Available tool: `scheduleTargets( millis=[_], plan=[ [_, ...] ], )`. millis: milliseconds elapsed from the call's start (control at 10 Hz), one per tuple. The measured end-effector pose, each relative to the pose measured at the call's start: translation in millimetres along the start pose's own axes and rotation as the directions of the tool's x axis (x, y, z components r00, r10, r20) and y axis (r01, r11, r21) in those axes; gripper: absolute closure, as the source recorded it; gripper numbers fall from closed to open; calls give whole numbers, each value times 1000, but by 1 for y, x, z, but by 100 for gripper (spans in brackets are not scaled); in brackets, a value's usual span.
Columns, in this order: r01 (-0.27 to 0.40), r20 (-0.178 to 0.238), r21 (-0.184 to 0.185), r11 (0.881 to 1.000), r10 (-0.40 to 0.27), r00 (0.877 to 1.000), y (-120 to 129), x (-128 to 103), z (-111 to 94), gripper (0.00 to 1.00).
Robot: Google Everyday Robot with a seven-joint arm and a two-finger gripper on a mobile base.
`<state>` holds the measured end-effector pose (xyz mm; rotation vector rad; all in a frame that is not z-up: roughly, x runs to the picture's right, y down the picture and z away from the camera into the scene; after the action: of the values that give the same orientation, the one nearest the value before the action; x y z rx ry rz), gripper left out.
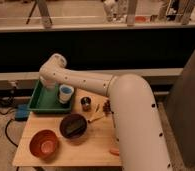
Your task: Place sponge in tray
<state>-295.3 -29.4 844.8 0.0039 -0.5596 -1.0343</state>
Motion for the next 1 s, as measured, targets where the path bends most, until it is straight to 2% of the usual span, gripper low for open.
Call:
scheduleTargets(
  millis=[100,200,1000],
  plan=[
    [3,5,2,1000,-3,1000,1,0,0,90],
    [4,7,3,1000,-4,1000,2,1,0,92],
    [19,35,20,1000,-19,999,8,3,3,92]
  ],
)
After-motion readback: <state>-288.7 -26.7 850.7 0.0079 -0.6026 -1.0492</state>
